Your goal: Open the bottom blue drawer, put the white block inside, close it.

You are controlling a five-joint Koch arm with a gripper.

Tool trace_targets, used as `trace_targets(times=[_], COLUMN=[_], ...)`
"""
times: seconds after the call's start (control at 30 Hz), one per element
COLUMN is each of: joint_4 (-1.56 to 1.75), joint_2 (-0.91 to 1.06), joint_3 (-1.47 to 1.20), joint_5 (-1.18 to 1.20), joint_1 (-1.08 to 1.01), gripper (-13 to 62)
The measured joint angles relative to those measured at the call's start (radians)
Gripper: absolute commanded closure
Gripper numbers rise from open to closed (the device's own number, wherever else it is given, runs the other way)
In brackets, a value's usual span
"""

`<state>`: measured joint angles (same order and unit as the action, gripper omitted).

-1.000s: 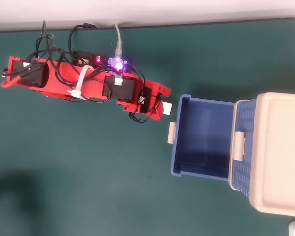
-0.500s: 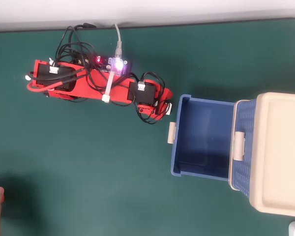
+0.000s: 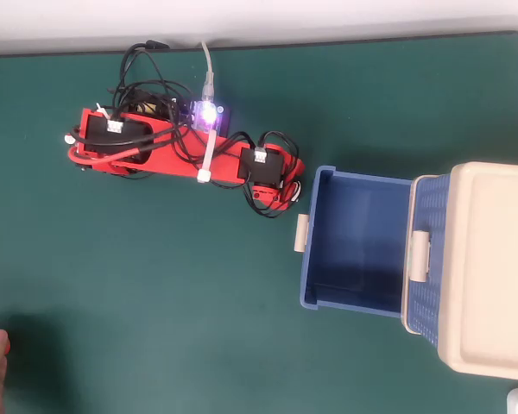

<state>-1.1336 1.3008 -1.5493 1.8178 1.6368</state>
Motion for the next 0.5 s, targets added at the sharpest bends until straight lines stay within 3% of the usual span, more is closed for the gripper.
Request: trace_targets(times=[0.17,0.27,0.5], joint_4=[0.005,0.000,-0.038], joint_2=[0.002,0.002,0.002], joint_3=[0.000,0.000,0.002], joint_5=[-0.006,0.005,0.049], joint_1=[0.002,0.002,0.009], gripper=[40.2,57.7,57.7])
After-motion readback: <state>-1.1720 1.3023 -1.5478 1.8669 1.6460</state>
